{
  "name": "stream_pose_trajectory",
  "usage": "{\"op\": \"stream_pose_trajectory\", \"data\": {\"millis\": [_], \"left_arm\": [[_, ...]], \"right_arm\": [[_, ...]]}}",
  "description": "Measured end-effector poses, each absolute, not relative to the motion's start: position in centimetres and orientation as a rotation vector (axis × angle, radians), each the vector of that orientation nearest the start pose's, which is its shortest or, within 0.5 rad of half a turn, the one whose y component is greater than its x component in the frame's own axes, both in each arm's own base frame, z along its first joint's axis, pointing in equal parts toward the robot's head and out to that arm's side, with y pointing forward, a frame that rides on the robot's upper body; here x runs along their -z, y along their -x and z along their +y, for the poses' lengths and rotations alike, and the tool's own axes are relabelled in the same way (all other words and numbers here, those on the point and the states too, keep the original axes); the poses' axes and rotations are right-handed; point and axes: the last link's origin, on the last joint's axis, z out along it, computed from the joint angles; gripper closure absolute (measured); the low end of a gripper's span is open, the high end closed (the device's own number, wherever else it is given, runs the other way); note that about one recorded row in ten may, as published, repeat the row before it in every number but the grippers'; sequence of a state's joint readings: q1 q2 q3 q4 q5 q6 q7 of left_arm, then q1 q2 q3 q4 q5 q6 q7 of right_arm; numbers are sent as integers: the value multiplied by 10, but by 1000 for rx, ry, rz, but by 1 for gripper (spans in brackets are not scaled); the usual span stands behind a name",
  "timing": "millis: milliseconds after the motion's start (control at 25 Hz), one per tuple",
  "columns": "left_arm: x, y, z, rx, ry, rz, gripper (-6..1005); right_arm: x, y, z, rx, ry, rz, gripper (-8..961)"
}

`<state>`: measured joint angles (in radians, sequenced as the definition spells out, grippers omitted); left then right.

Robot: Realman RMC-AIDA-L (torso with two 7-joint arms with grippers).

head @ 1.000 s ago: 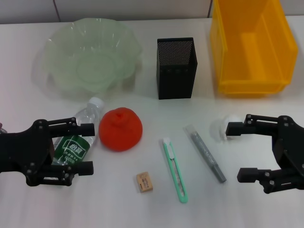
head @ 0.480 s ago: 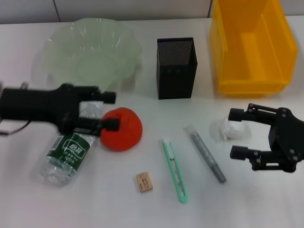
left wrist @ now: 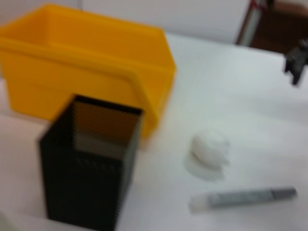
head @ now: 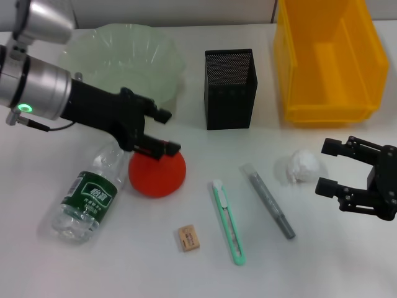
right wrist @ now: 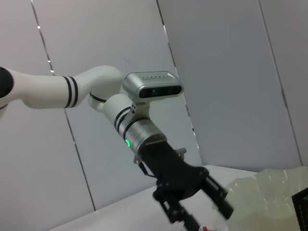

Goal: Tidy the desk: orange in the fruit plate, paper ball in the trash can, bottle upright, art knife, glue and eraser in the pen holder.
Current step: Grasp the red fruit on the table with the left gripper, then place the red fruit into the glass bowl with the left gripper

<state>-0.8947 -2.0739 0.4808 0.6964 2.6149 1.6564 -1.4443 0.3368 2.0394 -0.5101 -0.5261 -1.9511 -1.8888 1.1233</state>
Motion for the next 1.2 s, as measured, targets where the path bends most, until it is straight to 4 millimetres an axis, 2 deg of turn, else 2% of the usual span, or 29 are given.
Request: {"op": "stream_pose_trajectory", "data": {"millis": [120, 280, 520, 680, 720, 880, 1000, 1120, 1160, 1200], "left_arm": [[7, 202, 377, 45, 3097, -308, 242], [14, 206, 381, -101, 3072, -282, 248], [22, 209, 385, -186, 3045, -245, 533], [24, 209, 385, -184, 3045, -232, 728], [24, 208, 385, -176, 3045, -232, 742], [21, 204, 386, -114, 3040, -226, 796], [16, 197, 388, -5, 3021, -230, 819], [-7, 187, 397, 245, 2891, -272, 832], [-18, 186, 402, 343, 2810, -307, 836], [-39, 189, 412, 499, 2633, -378, 836]], "right_arm": [[-24, -303, 242, -1066, 2628, 559, 158], [-24, -302, 245, -1067, 2629, 554, 162], [-23, -299, 250, -1071, 2632, 550, 168], [-22, -299, 252, -1062, 2628, 549, 172], [-22, -298, 253, -1060, 2628, 548, 173], [-22, -298, 256, -1055, 2626, 546, 177], [-24, -297, 258, -1061, 2614, 542, 180], [-25, -297, 260, -1066, 2600, 540, 183], [-26, -297, 260, -1070, 2592, 539, 184], [-27, -297, 261, -1076, 2579, 541, 185]]}}
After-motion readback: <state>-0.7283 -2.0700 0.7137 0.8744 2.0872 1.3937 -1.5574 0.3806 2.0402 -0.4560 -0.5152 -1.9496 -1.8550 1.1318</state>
